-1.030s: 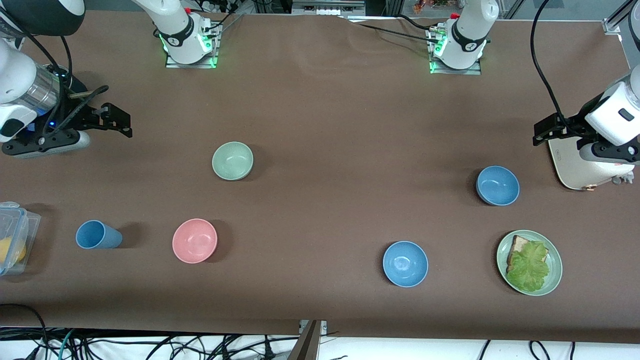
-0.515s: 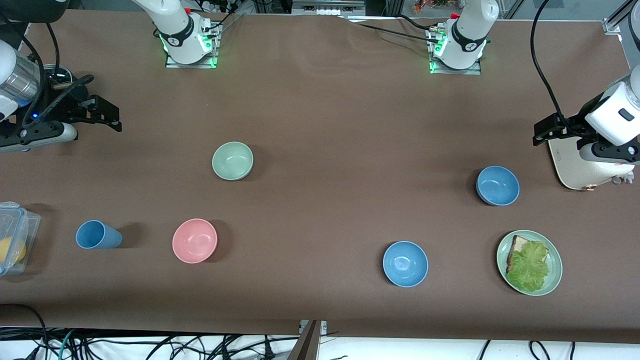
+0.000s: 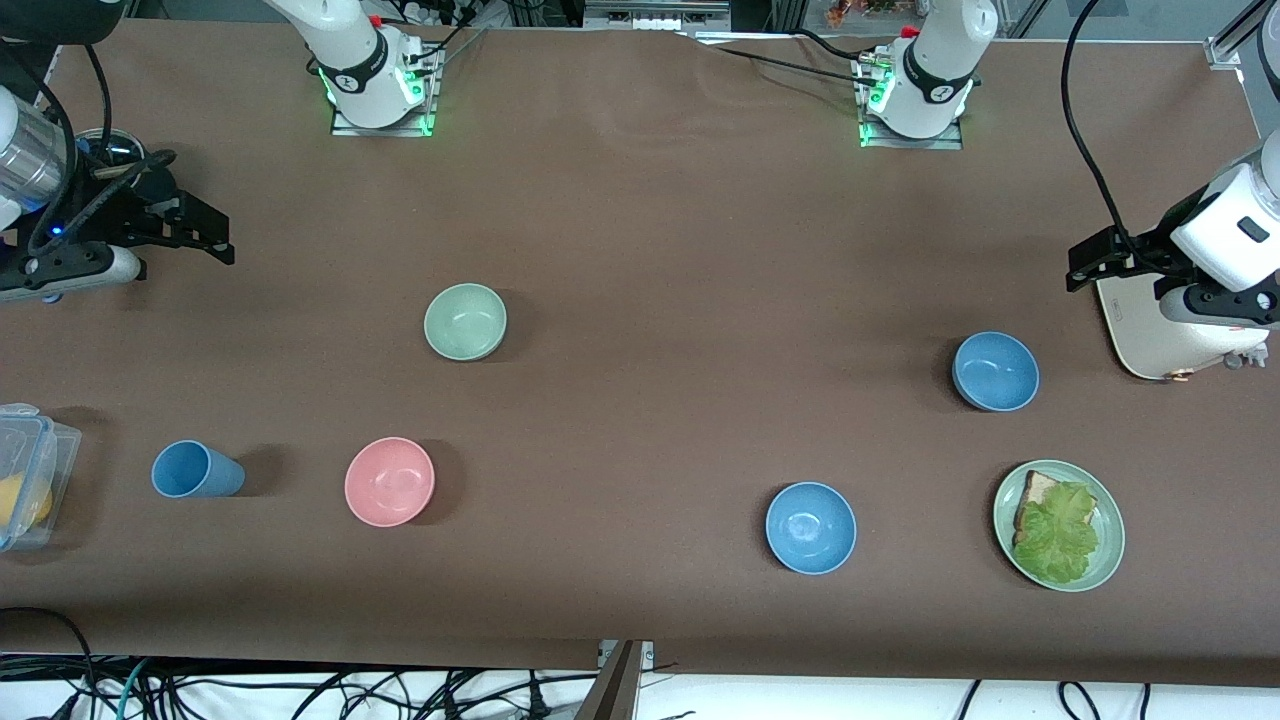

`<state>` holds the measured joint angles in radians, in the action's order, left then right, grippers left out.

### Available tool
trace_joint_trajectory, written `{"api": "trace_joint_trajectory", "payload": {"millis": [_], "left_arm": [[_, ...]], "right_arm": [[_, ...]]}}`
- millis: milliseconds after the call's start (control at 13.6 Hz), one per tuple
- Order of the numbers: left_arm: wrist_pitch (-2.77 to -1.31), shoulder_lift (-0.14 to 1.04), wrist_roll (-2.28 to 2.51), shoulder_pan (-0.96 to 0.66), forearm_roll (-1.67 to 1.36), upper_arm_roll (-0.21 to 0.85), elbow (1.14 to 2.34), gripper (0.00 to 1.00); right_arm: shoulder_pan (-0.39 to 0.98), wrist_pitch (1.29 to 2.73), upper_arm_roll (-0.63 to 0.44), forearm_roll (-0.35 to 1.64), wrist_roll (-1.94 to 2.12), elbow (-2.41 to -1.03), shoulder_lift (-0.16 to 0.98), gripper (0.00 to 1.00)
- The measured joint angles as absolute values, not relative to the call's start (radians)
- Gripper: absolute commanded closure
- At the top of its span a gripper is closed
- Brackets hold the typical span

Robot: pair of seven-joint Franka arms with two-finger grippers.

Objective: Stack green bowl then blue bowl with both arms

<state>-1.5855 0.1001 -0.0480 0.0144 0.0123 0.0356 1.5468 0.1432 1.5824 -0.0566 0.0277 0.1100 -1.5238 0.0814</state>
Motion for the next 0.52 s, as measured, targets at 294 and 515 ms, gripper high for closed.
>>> {"api": "trace_joint_trajectory", "payload": {"millis": [294, 515], "left_arm": [[-1.586, 0.100, -0.048, 0.014, 0.012, 0.035, 1.547, 0.00], [-1.586, 0.100, -0.048, 0.014, 0.012, 0.035, 1.547, 0.00]], "right_arm": [[0.144, 1.551, -0.055, 0.028, 0.172, -1.524, 0.087, 0.00], [0.148, 1.542, -0.049, 0.028, 0.177, -1.524, 0.119, 0.00]]}}
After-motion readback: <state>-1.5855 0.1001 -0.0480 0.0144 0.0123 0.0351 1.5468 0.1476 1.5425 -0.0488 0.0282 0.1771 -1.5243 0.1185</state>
